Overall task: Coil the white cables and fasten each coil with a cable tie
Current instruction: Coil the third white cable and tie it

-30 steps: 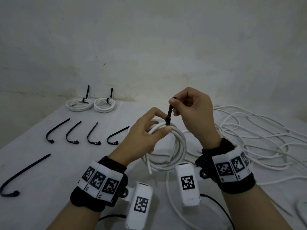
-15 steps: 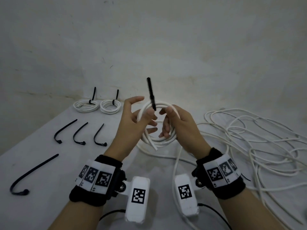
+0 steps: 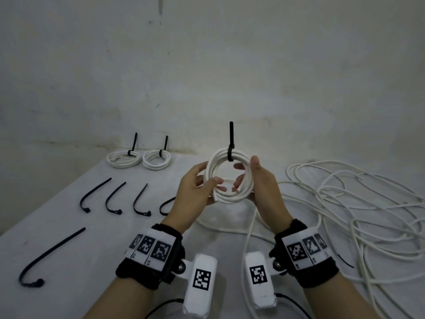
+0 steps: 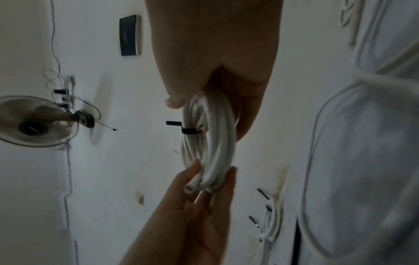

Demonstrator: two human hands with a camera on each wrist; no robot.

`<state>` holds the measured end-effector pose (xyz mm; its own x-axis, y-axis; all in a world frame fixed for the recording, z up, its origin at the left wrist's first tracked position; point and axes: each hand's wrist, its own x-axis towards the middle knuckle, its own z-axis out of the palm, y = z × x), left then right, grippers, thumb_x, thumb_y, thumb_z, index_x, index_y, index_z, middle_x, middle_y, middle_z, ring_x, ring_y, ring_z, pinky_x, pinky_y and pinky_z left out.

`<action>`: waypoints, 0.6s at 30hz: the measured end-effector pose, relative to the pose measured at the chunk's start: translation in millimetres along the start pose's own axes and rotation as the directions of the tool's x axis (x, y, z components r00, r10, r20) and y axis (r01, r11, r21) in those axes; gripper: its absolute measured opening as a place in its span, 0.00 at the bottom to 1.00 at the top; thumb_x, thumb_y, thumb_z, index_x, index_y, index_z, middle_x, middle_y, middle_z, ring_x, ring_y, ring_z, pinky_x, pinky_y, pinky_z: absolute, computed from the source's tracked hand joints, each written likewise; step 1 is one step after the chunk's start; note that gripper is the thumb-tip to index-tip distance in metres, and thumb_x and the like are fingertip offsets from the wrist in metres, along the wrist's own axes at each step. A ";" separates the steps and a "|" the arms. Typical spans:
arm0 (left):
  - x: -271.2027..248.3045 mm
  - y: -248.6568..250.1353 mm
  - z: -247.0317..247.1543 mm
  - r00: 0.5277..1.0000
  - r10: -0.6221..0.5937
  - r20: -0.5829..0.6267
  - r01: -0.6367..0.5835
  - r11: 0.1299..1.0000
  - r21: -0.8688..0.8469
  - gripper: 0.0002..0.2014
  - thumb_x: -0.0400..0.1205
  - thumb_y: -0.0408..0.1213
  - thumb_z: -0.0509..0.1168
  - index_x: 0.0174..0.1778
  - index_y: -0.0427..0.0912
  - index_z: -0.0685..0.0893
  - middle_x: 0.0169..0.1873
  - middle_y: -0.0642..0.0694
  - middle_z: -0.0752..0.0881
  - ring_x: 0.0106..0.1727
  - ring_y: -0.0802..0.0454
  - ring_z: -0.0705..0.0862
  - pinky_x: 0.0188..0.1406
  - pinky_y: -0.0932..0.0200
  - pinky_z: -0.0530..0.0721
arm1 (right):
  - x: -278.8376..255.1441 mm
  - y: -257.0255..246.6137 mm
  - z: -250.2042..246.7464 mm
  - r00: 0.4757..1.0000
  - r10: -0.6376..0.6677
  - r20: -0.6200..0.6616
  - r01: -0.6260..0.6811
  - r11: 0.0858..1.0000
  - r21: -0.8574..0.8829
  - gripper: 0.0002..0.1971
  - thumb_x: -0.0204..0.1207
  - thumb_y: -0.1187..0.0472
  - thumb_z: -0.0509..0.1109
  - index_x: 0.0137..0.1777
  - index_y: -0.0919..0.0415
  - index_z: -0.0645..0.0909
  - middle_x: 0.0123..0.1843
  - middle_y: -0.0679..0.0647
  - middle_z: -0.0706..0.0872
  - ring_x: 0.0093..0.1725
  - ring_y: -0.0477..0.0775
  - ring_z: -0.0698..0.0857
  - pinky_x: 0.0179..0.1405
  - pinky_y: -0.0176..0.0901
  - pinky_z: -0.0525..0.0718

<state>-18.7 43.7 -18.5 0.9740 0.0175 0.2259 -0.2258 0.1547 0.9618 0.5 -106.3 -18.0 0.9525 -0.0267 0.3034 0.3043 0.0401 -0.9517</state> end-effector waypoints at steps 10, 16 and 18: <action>130.8 -19.9 -45.2 0.963 -0.222 -0.154 0.250 0.950 0.188 0.06 0.83 0.23 0.60 0.42 0.34 0.79 0.33 0.39 0.81 0.20 0.57 0.84 0.20 0.62 0.86 | 18.2 59.6 -32.3 0.988 0.075 0.138 0.049 0.689 -0.724 0.06 0.79 0.62 0.66 0.52 0.56 0.85 0.52 0.52 0.82 0.52 0.48 0.80 0.47 0.26 0.71; 193.9 -65.5 -87.5 0.901 -0.358 -0.245 0.434 0.742 0.511 0.20 0.71 0.33 0.69 0.55 0.23 0.81 0.52 0.30 0.86 0.45 0.39 0.88 0.40 0.47 0.89 | 17.5 80.5 -47.0 0.949 0.137 0.282 0.127 0.655 -0.745 0.08 0.76 0.64 0.71 0.52 0.51 0.81 0.57 0.49 0.74 0.64 0.50 0.76 0.59 0.29 0.64; 196.4 -62.6 -84.5 0.909 -0.324 -0.263 0.417 0.679 0.605 0.20 0.79 0.32 0.66 0.64 0.24 0.77 0.59 0.32 0.83 0.52 0.38 0.85 0.34 0.61 0.82 | 18.3 82.7 -47.6 0.949 0.122 0.291 0.145 0.650 -0.746 0.08 0.76 0.63 0.71 0.52 0.50 0.81 0.58 0.49 0.74 0.63 0.48 0.75 0.58 0.28 0.64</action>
<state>188.3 121.0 -47.4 0.9631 0.2254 -0.1469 0.2418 -0.4852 0.8403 42.5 -151.0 -93.4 0.9448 0.2701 0.1855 0.3262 -0.7230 -0.6090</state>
